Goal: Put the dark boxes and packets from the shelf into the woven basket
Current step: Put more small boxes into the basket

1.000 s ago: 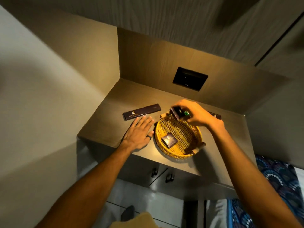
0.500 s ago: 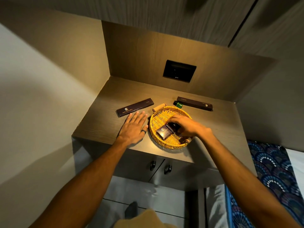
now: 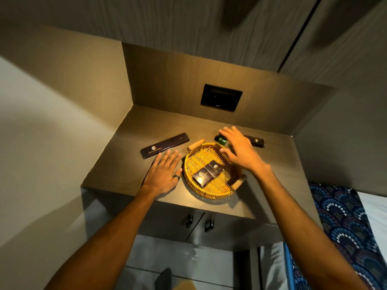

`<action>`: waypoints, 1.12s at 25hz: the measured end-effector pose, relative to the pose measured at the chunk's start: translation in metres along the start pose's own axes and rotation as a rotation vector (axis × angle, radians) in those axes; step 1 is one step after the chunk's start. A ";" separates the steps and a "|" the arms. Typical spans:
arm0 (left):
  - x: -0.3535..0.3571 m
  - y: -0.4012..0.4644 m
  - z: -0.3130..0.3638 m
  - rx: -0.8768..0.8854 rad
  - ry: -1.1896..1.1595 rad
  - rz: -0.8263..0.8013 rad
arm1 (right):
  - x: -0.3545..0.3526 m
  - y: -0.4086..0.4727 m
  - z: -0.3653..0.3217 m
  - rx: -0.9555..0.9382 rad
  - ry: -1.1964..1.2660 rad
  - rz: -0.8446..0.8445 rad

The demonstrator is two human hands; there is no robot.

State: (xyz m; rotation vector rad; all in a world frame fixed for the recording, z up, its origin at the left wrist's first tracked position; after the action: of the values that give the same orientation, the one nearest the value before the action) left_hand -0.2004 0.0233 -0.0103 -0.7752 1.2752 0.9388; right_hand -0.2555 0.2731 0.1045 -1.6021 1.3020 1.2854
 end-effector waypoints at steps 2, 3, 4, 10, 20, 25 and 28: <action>0.031 -0.046 -0.004 -0.042 0.018 0.012 | 0.023 -0.009 0.005 0.200 -0.046 0.031; 0.056 -0.082 -0.008 -0.084 -0.024 -0.033 | 0.057 -0.019 0.003 0.270 -0.046 -0.094; 0.072 -0.107 -0.006 -0.105 -0.056 -0.087 | 0.084 -0.029 0.005 0.336 -0.060 -0.212; 0.084 -0.120 0.003 -0.140 -0.084 -0.055 | 0.103 -0.045 0.043 0.492 -0.126 -0.304; 0.046 -0.075 -0.003 -0.106 -0.083 0.001 | -0.020 -0.017 0.066 0.196 0.230 0.157; 0.047 -0.080 0.006 -0.108 -0.096 -0.033 | 0.023 -0.066 0.009 -0.210 -0.043 -0.263; 0.043 -0.081 0.009 -0.115 -0.101 -0.040 | 0.046 -0.078 0.004 -0.209 -0.185 -0.305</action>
State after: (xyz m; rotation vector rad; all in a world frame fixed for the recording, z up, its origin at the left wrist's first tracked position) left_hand -0.1220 0.0026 -0.0533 -0.8293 1.1220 1.0134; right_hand -0.1809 0.2839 0.0538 -1.7003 0.7959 1.3713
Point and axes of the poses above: each hand's wrist, its own y-axis towards the middle knuckle, its own x-axis out of the palm, z = x × y, the point moved 8 cm from there along y, towards the middle knuckle, and after that the axes turned 10 degrees about x, right-handed, at the moved point
